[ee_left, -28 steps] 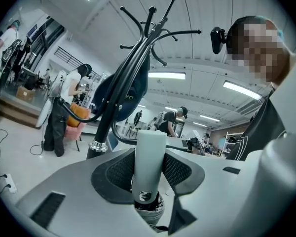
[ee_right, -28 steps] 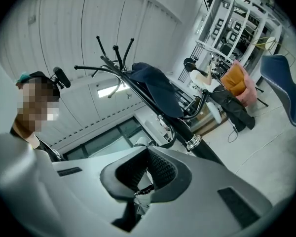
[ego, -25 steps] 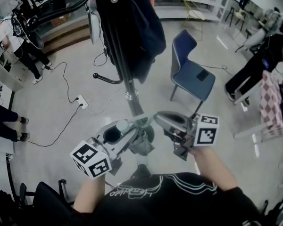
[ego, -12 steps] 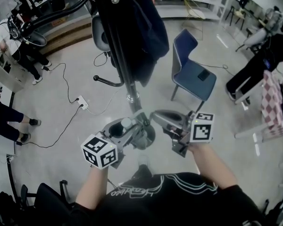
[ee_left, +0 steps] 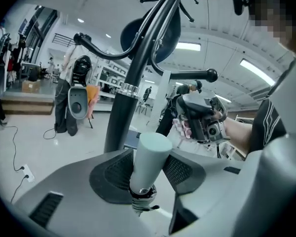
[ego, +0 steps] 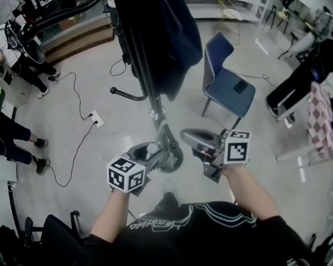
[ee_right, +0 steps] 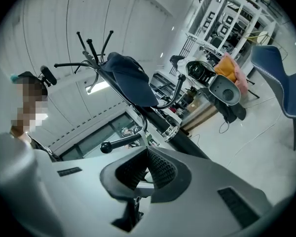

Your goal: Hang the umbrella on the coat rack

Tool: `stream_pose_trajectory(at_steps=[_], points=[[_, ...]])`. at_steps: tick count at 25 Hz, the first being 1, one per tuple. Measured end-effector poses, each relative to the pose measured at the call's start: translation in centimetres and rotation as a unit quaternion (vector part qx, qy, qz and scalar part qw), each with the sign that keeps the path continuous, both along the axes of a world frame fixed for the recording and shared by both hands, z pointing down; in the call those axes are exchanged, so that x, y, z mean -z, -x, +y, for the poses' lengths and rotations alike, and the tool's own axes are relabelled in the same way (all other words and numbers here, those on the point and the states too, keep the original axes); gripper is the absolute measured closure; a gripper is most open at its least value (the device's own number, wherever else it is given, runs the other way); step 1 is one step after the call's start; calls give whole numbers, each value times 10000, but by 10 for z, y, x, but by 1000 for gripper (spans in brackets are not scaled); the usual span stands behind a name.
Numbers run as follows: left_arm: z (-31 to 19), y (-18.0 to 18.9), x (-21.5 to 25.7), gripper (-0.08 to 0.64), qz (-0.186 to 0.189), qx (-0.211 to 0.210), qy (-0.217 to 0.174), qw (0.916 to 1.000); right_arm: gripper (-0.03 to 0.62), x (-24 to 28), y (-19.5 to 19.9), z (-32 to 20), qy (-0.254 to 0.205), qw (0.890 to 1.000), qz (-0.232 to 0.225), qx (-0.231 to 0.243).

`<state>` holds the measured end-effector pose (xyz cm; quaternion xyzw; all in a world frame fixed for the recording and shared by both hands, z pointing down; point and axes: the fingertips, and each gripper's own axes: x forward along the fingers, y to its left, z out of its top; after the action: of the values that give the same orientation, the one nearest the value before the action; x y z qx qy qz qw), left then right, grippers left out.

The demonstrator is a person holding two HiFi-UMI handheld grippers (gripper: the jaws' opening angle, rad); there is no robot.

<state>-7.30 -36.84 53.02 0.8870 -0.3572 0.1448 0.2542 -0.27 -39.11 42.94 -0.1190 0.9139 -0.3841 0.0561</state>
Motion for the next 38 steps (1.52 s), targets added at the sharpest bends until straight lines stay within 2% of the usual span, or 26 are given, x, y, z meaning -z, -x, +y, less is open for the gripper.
stream_pose_trajectory(at_steps=[11,17,22,26,34,38], points=[[-11,-8,-8,372,282,-79,94,9995,577,-13,-8,3,200,9997,63,-93],[-12,-8,-1,362,613,3,234,9978,577,-10,-16,6,100,9997,117,-183],[-5,-8,10,364,581,57,84,9983,577,-7,-24,15,-17,9994,256,-244],[9,-12,27,374,909,156,115,9957,577,-2,-31,29,-218,9985,456,-234],[54,-27,83,492,1358,188,-303,9901,577,21,-33,73,-692,9957,611,51],[89,-33,120,507,1679,62,-421,9849,577,33,-33,97,-600,9964,595,110]])
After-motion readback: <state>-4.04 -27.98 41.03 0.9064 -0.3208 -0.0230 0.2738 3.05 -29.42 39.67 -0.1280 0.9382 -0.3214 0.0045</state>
